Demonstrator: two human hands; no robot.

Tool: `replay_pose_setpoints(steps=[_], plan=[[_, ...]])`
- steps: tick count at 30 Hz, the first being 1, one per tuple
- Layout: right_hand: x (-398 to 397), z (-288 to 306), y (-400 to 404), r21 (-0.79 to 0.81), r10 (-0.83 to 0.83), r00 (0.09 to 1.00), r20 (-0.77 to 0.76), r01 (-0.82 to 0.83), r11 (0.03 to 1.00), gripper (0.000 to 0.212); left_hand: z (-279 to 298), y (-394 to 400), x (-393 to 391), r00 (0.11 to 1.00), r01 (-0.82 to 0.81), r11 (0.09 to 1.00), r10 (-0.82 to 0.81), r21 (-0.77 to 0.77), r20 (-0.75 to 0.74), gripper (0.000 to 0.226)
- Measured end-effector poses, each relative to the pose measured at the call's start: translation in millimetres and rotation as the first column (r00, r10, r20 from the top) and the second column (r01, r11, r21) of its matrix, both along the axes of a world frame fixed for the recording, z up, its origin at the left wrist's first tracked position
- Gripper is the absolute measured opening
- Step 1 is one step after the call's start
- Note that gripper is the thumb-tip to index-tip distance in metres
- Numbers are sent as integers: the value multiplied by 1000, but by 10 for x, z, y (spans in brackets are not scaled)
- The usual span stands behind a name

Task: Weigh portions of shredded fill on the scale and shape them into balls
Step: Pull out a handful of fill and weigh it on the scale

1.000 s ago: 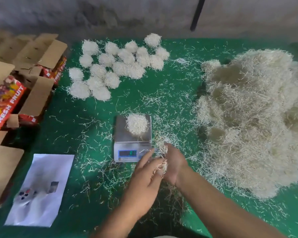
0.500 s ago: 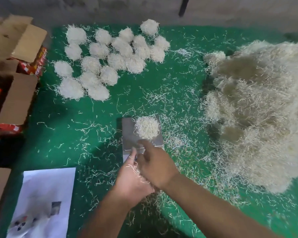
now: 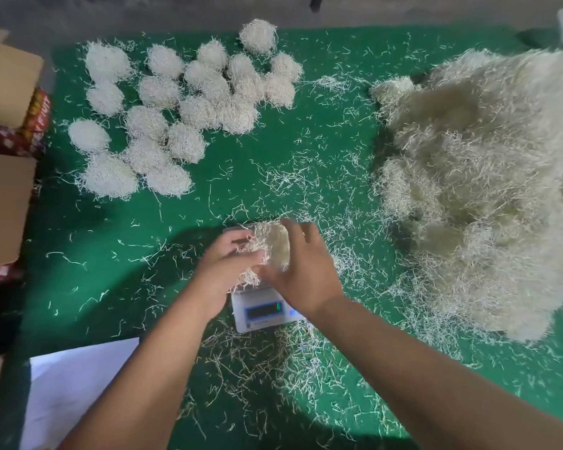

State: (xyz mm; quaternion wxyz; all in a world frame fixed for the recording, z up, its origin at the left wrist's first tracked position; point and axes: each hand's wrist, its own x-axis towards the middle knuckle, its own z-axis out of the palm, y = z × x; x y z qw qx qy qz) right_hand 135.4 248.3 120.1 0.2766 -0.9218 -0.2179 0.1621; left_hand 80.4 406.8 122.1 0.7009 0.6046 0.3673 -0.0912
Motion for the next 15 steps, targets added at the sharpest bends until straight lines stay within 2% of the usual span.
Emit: replay_pose_setpoints(steps=[3, 6, 9, 12, 15], plan=[[254, -16, 89, -78, -24, 997, -77, 18, 997, 117, -111, 97, 152, 997, 35, 957, -53, 288, 56, 67], [505, -57, 151, -88, 19, 975, -222, -39, 995, 133, -186, 144, 244, 980, 112, 875, -175, 470, 92, 70], [655, -141, 189, -115, 87, 942, -324, -131, 985, 137, -273, 132, 354, 953, 176, 761, -290, 624, 84, 67], [707, -238, 221, -60, 94, 885, -456, -136, 989, 119, -433, 129, 436, 919, 277, 650, -394, 708, 3, 58], [691, -342, 232, -74, 95, 924, -370, -131, 989, 84, -636, 167, 395, 914, 346, 572, -385, 743, -129, 56]])
